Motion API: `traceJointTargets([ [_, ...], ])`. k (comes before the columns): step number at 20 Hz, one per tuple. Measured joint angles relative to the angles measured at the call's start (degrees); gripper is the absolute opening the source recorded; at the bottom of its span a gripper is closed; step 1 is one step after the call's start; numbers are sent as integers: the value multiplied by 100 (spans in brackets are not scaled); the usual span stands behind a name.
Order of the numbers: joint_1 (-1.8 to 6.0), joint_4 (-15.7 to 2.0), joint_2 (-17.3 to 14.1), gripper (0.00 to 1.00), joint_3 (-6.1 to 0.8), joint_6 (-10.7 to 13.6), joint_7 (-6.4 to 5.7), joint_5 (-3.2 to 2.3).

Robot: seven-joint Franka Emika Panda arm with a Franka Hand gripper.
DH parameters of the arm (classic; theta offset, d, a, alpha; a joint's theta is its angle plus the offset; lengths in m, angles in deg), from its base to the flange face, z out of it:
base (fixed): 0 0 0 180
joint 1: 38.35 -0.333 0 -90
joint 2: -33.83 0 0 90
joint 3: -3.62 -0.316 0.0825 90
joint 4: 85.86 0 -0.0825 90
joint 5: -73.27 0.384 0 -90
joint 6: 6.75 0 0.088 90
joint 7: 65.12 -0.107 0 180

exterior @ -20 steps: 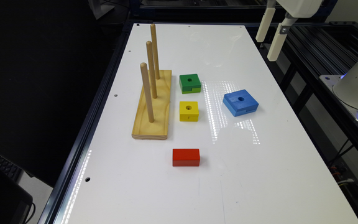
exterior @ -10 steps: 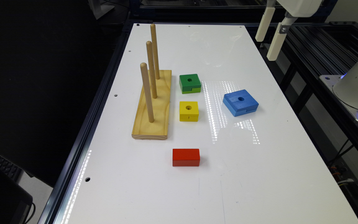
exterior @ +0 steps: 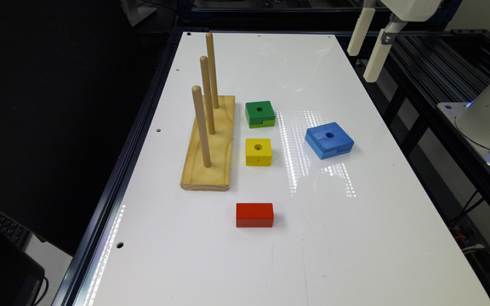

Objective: Pick up yellow block.

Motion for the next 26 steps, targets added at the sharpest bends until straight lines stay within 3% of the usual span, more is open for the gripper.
traceJointTargets([
  [8, -98, -293, -249, 100, -28, -30, -40, 50],
  [11, -155, -570, -621, 100, -84, -174, -116, 80],
  [15, -206, -1052, -1294, 100, -254, -346, -322, 96],
  [18, -205, -1324, -1636, 100, -289, -353, -354, 96],
  [21, -204, -1416, -1754, 100, -292, -353, -355, 96],
  [26, -205, -1416, -1752, 100, -297, -353, -355, 96],
])
